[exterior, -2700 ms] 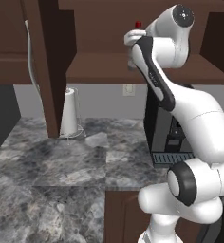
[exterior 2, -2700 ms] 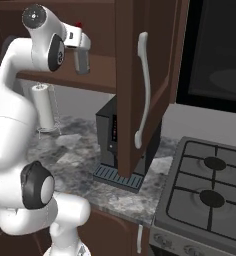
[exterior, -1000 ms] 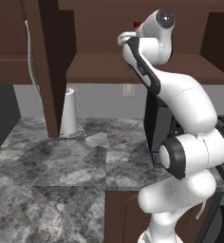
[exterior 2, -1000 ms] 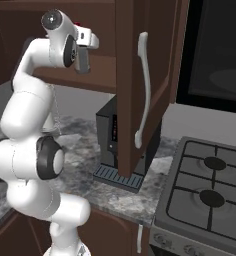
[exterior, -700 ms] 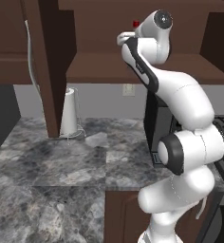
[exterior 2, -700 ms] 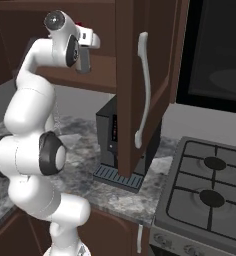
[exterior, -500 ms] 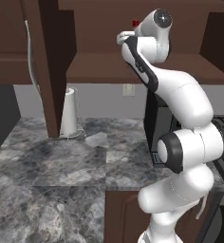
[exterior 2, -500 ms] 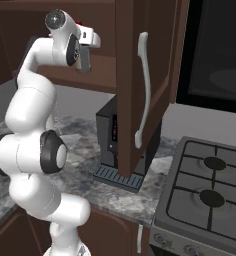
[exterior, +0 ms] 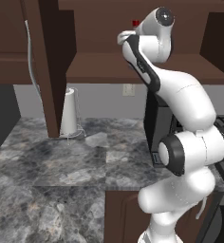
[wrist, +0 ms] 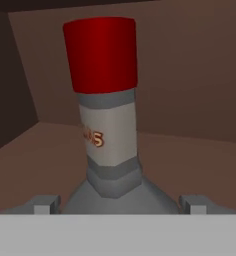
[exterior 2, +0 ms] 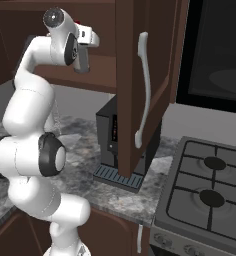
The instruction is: There is a bowl on the dining counter. Grab a lemon wedge from the fridge and place it in the bowl. Then get the liquor bottle and glass cup from the cabinet and place them next to the bowl.
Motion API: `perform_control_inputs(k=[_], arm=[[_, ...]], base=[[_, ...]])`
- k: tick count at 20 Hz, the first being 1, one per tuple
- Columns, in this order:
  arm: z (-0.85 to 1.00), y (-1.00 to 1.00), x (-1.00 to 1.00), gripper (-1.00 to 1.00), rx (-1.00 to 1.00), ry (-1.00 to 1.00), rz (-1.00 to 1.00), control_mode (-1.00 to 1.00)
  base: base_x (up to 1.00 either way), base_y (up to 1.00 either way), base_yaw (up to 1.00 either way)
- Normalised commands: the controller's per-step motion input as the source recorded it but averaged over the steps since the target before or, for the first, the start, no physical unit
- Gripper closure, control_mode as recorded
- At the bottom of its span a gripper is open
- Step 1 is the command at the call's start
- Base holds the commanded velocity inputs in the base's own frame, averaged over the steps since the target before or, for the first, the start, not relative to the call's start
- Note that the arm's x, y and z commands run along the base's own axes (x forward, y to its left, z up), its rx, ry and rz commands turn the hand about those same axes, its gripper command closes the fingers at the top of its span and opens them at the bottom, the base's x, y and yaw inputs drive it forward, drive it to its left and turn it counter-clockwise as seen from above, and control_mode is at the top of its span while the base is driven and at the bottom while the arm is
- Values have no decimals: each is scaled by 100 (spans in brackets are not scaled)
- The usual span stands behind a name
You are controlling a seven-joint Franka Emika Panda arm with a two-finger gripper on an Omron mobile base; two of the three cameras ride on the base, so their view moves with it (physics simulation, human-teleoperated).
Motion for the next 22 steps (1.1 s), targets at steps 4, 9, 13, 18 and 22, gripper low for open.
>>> perform_control_inputs(k=[4, 9, 13, 18, 22], arm=[[0, 0, -84, 100, 0, -6, 4, -100], [3, 0, -100, 100, 0, -10, 3, -100], [10, 0, -100, 100, 0, -5, 2, -100], [5, 0, -100, 100, 0, 0, 0, -100], [2, 0, -100, 100, 0, 0, 0, -100]], base=[[0, 0, 0], [0, 0, 0], [0, 0, 0], [0, 0, 0], [0, 0, 0]])
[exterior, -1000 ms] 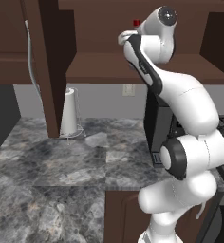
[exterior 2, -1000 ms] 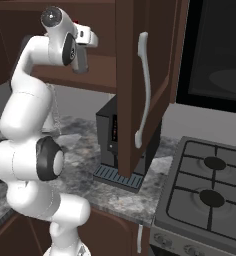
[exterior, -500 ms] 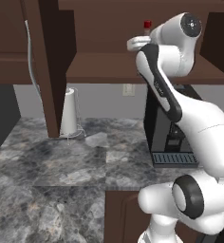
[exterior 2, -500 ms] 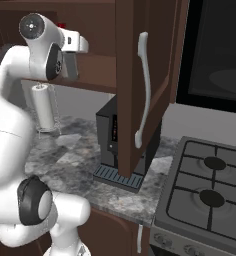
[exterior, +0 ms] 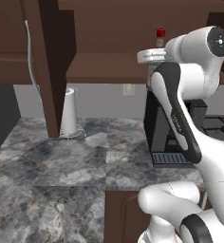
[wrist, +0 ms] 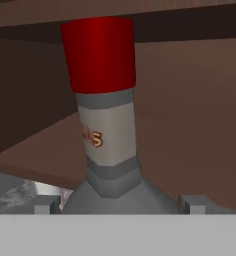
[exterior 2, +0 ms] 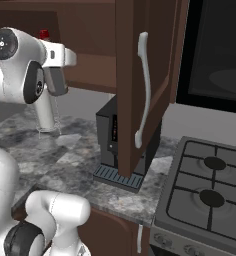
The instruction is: There is a bowl on the dining counter. Grab a lemon wedge from the fridge and place it in the bowl. Then get the liquor bottle and glass cup from the cabinet and place them next to the bowl.
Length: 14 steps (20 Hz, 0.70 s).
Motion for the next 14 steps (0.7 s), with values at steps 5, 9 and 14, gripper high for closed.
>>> perform_control_inputs(k=[5, 9, 14], arm=[[0, -5, -98, 100, 0, 3, 0, -100], [-7, -17, -62, 100, 0, 16, 0, -100], [-31, -25, -11, 100, 0, 22, 0, -100]], base=[[0, 0, 0], [0, 0, 0], [0, 0, 0]])
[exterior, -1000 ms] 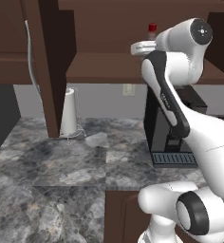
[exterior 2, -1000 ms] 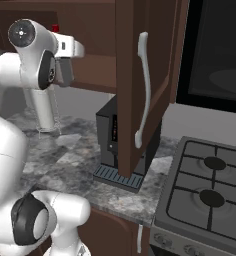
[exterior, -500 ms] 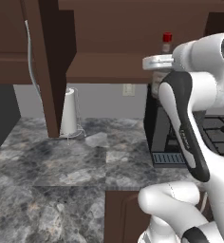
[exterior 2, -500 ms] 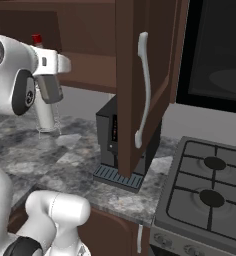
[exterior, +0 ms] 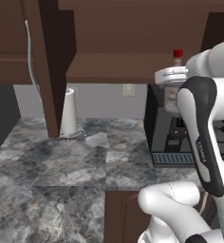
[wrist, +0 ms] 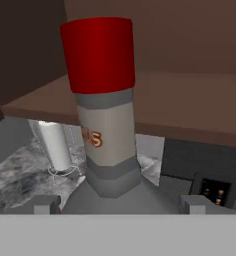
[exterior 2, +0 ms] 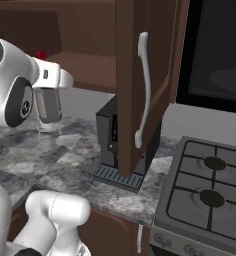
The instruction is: There is a bowl on the dining counter. Grab a lemon wedge from the fridge and place it in the bowl. Then get the liquor bottle and glass cup from the cabinet and place them next to the bowl.
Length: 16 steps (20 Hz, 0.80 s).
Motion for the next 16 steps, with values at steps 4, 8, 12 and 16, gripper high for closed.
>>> perform_control_inputs(k=[4, 8, 12, 16], arm=[[-32, -27, 0, 100, 0, 18, 0, -100], [-6, -7, 0, 100, 0, 3, 0, 100], [0, 0, 0, 100, 0, 0, 0, 100], [0, 0, 0, 100, 0, 0, 0, 100]], base=[[0, 0, 0], [-20, -22, 0], [-84, -35, 0], [-100, -11, 8]])
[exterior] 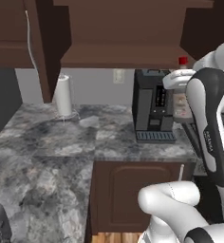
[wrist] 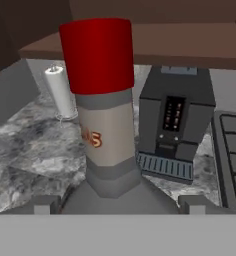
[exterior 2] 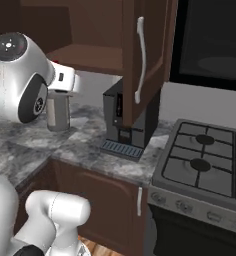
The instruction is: There is a bowl on the dining counter. Grab a lemon wedge from the fridge and place it in the bowl. Then get the liquor bottle and glass cup from the cabinet and place them next to the bowl.
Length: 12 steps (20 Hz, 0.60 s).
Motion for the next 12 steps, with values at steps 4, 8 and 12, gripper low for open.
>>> perform_control_inputs(k=[4, 8, 12], arm=[[0, 0, 0, 100, 0, 0, 0, 100], [0, 0, 0, 100, 0, 0, 0, 100], [0, 0, 0, 100, 0, 0, 0, 100]], base=[[-100, 8, 30], [-100, 34, 63], [-100, 27, 79]])
